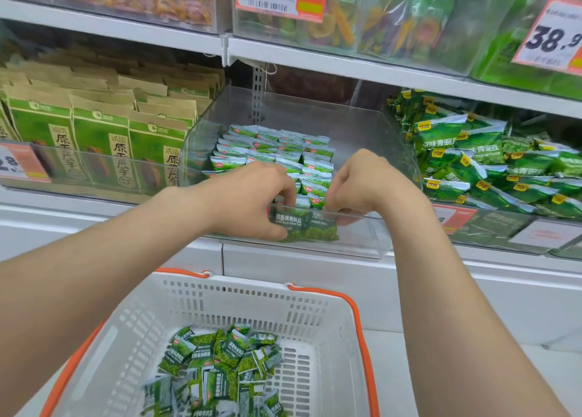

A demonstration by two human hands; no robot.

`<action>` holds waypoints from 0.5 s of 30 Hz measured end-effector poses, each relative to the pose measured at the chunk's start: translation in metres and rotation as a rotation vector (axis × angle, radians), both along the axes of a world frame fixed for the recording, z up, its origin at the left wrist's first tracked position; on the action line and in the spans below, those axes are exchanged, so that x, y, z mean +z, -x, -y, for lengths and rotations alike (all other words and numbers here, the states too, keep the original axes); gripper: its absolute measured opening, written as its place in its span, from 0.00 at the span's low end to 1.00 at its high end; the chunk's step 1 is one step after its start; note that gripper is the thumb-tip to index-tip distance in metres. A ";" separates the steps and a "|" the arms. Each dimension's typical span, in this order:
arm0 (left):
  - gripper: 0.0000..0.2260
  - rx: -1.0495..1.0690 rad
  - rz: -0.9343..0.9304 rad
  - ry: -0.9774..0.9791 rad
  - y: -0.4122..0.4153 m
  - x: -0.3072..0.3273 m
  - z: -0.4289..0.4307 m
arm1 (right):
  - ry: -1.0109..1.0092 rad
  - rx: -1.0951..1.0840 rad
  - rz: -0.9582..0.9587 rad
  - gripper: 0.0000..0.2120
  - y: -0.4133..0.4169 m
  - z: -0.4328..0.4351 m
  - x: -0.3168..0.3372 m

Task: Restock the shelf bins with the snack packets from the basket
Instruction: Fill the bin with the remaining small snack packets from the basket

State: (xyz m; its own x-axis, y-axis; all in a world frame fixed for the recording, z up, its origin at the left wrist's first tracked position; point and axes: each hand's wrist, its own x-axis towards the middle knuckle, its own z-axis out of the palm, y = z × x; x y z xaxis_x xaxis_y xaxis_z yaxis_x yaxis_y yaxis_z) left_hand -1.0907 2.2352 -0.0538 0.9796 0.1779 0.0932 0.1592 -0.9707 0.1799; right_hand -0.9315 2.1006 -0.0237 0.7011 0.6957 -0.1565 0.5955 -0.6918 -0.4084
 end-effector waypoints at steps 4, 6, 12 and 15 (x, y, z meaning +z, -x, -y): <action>0.14 -0.042 -0.093 -0.006 -0.004 -0.001 0.004 | 0.048 0.032 -0.014 0.15 -0.003 -0.002 -0.003; 0.16 -0.056 -0.114 -0.022 -0.007 0.000 0.004 | 0.035 0.020 -0.143 0.17 -0.004 0.001 -0.002; 0.21 -0.050 -0.138 -0.148 -0.010 0.003 0.002 | -0.072 0.053 -0.307 0.13 -0.003 0.005 -0.002; 0.21 -0.026 -0.128 -0.191 -0.006 0.005 0.001 | -0.081 0.009 -0.327 0.18 0.001 0.001 -0.007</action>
